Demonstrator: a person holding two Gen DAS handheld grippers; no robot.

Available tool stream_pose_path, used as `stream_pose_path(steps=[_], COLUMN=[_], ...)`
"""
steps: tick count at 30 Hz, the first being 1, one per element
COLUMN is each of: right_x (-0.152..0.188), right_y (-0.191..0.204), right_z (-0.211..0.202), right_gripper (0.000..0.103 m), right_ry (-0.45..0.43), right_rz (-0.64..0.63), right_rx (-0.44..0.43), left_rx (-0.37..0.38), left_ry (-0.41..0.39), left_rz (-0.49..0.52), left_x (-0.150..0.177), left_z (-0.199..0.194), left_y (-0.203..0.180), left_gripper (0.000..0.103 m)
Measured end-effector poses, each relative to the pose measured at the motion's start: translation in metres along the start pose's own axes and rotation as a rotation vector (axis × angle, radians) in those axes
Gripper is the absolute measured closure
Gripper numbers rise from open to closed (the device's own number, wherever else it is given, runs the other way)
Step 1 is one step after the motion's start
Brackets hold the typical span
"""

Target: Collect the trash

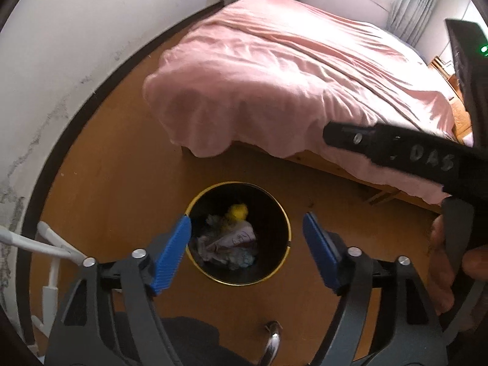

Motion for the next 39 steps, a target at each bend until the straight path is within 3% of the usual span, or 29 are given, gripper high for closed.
stream_pose_path(steps=[3,8,12,14,20,26,30,33,39], right_x=[0.002,-0.007,-0.011,-0.006,0.031,0.092,0.135,0.157,0.169], right_y=[0.015,0.065,0.152,0.193,0.343,0.478,0.535,0.560,0.557], right_z=[-0.007,-0.040,-0.087,-0.109,-0.181,-0.239,-0.272,-0.282,-0.273], right_gripper=[0.024,0.019,0.017,0.016,0.012,0.012,0.012,0.011,0.011], right_ry=[-0.017,-0.087,-0.162,-0.191,-0.278,-0.273,-0.278,-0.275,-0.293], right_rz=[-0.063,-0.159,-0.285,-0.349,-0.584,-0.779,-0.891,-0.932,-0.944], right_rx=[0.018,-0.010,-0.124,-0.173,-0.362,-0.555,-0.629,-0.659,-0.628], left_rx=[-0.044,-0.119,-0.226,-0.319,-0.634,-0.874,-0.906,-0.947,-0.928], left_ry=[-0.032,-0.145,-0.260,-0.311,-0.398,-0.491,-0.580,-0.583,-0.563], left_rz=[-0.009,-0.021,-0.088,-0.148,-0.425,-0.727,-0.856,-0.876,-0.890], left_x=[-0.002,0.000,0.013,0.033,0.142,0.261,0.306,0.319,0.334], left_z=[-0.031,-0.123,-0.215,-0.268,-0.407,-0.532,-0.582,-0.595,-0.584], left_y=[0.009,0.041,0.088,0.124,0.230,0.288,0.296,0.294,0.287], left_gripper=[0.014,0.010,0.008,0.008,0.007,0.007,0.007,0.007,0.007])
Point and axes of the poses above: each gripper's, at about its wrist camera, not at the fingertips, and z roughly the way its jaws point, y to its left, x to its underside, the point moved 10 cm from there along z, roughly the way its jaws point, and after that the axes turned 6 degrees about x, right-handed, at the moved point
